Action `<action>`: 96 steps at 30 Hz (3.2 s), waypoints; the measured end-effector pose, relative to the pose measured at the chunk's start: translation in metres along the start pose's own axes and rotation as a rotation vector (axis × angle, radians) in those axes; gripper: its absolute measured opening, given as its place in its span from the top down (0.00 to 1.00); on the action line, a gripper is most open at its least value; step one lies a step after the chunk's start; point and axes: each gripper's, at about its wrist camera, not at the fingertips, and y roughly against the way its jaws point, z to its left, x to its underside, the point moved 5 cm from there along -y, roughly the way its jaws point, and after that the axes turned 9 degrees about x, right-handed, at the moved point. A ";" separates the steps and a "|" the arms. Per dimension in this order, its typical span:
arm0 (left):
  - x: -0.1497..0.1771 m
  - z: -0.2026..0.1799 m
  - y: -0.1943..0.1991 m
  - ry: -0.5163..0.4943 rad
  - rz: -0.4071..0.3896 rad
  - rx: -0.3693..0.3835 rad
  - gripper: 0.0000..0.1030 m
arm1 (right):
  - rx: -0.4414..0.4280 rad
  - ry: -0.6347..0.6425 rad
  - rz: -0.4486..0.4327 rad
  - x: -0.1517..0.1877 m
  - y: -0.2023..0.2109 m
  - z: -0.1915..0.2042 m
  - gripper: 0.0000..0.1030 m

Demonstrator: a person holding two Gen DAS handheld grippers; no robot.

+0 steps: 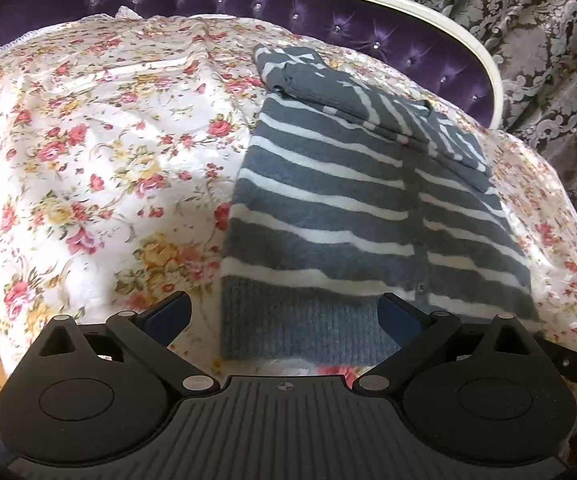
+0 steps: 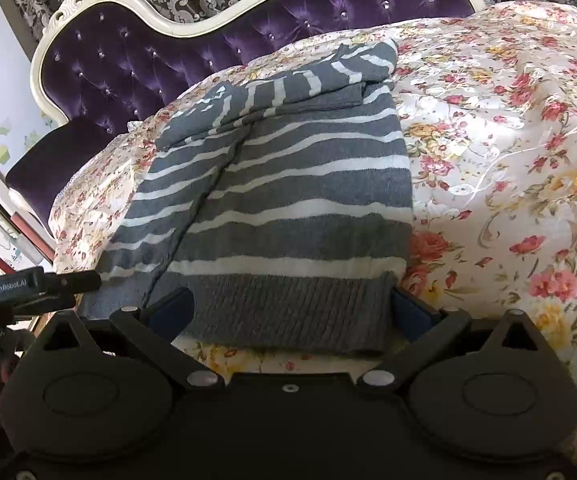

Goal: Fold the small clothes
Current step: 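Move the left gripper to the cardigan hem and close on it, then grip the hem with both grippers and lift it toward the collar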

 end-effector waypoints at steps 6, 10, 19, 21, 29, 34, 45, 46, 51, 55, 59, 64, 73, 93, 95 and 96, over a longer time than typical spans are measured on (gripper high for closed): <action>0.000 -0.005 -0.012 -0.025 0.049 0.028 0.19 | -0.004 -0.015 -0.003 0.001 0.000 0.000 0.01; 0.001 -0.007 -0.013 -0.049 0.056 0.029 0.24 | -0.008 -0.014 0.000 0.000 0.000 0.000 0.01; -0.002 -0.001 -0.008 -0.030 0.035 0.045 0.57 | -0.004 -0.033 0.020 -0.001 -0.001 -0.005 0.19; -0.002 0.002 -0.007 -0.015 0.032 0.055 0.57 | -0.007 -0.043 0.022 -0.002 0.001 -0.007 0.21; -0.002 0.003 -0.007 -0.017 0.036 0.067 0.54 | 0.000 -0.053 0.026 -0.001 0.004 -0.009 0.24; -0.002 0.004 -0.005 -0.014 0.037 0.065 0.53 | -0.002 -0.053 0.032 -0.002 0.003 -0.009 0.25; -0.010 0.023 -0.005 0.077 0.010 0.053 0.49 | -0.003 -0.058 0.035 -0.002 0.003 -0.013 0.30; -0.011 0.020 -0.007 0.072 0.016 0.068 0.49 | -0.004 -0.061 0.035 -0.002 0.002 -0.013 0.30; -0.019 0.001 -0.020 0.043 0.036 0.125 0.49 | -0.004 -0.050 0.047 -0.001 0.000 -0.013 0.31; -0.018 -0.002 -0.023 0.053 0.038 0.143 0.50 | -0.002 -0.039 0.058 -0.002 0.000 -0.012 0.31; -0.013 0.002 -0.017 0.056 0.036 0.135 0.51 | -0.004 -0.052 0.059 -0.003 0.001 -0.013 0.32; -0.008 0.012 -0.006 0.069 -0.004 0.092 0.88 | 0.000 -0.074 0.052 -0.003 0.001 -0.019 0.63; -0.009 0.018 0.005 0.098 -0.074 0.110 0.90 | -0.057 -0.148 0.020 -0.010 0.012 -0.028 0.79; -0.050 0.002 0.021 0.082 -0.185 0.157 0.90 | -0.187 -0.198 -0.094 -0.061 0.030 -0.031 0.82; -0.058 0.001 0.021 0.086 -0.197 0.166 0.90 | -0.197 -0.208 -0.103 -0.069 0.029 -0.033 0.82; -0.063 0.001 0.020 0.088 -0.201 0.172 0.90 | -0.202 -0.216 -0.107 -0.073 0.029 -0.035 0.82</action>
